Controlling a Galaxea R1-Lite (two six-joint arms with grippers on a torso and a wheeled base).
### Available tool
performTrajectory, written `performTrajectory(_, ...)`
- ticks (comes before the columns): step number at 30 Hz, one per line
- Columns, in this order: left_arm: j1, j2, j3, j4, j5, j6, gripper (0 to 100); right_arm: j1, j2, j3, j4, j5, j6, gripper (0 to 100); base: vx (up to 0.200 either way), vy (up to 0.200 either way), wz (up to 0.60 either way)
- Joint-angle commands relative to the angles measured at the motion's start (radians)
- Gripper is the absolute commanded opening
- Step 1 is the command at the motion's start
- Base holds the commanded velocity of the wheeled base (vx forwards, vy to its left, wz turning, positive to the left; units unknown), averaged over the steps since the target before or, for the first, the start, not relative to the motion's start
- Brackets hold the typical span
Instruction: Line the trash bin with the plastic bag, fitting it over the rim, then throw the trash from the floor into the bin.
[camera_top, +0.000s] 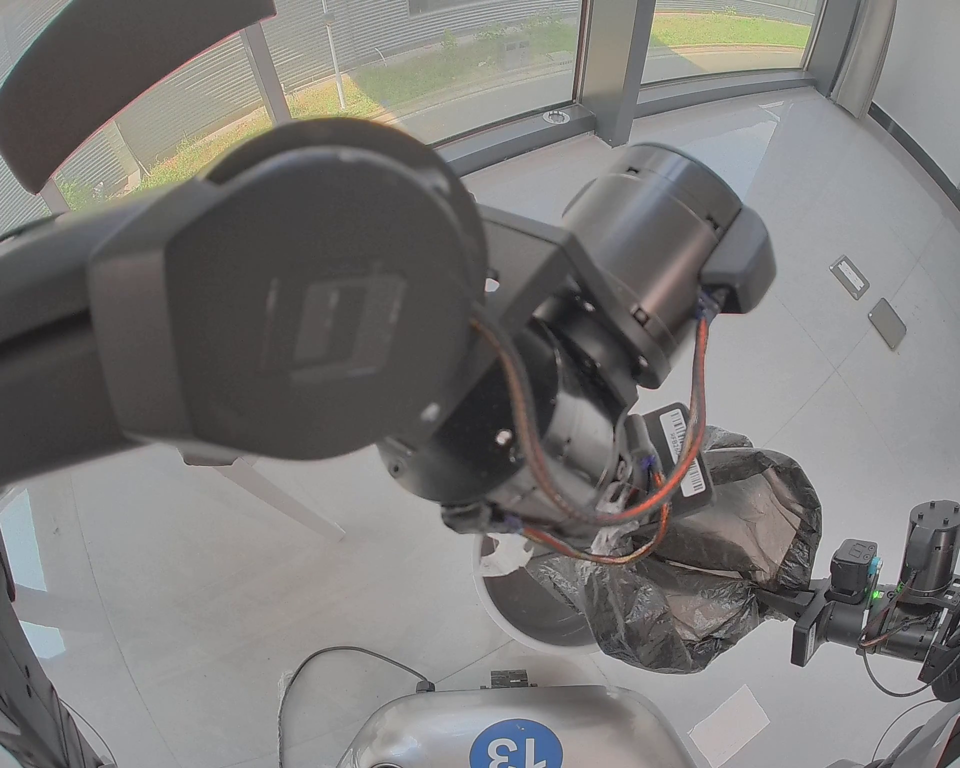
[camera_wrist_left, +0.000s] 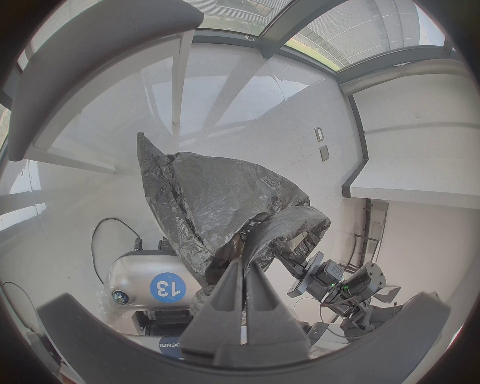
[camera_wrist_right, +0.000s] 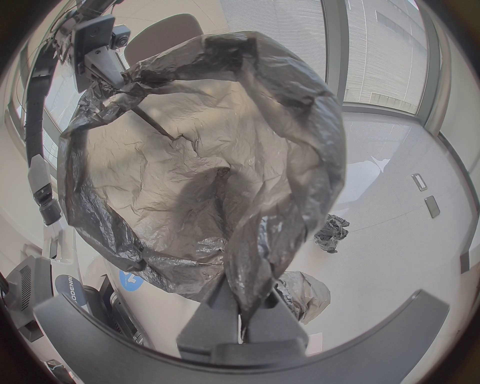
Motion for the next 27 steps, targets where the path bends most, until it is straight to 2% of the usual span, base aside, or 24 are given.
performTrajectory(1, 0.005, 0.042, -0.015, -0.019, -0.011, -0.004, 0, -0.008, -0.007, 0.018, 0.005, 0.0, -0.001, 0, 0.0, 0.0, 0.0)
performTrajectory(6, -0.012, 0.095, -0.038, -0.029, -0.02, -0.02, 0, -0.042, -0.007, 0.018, 0.002, 0.0, -0.004, 0, 0.0, 0.0, 0.0)
performTrajectory(15, 0.028, 0.155, -0.038, -0.034, -0.068, -0.063, 0, -0.045, -0.022, 0.018, 0.002, 0.0, 0.001, 0, 0.0, 0.0, 0.0)
performTrajectory(27, 0.018, 0.27, -0.038, -0.029, -0.091, -0.136, 0, -0.053, -0.025, 0.018, 0.002, 0.0, 0.004, 0, 0.0, 0.0, 0.0)
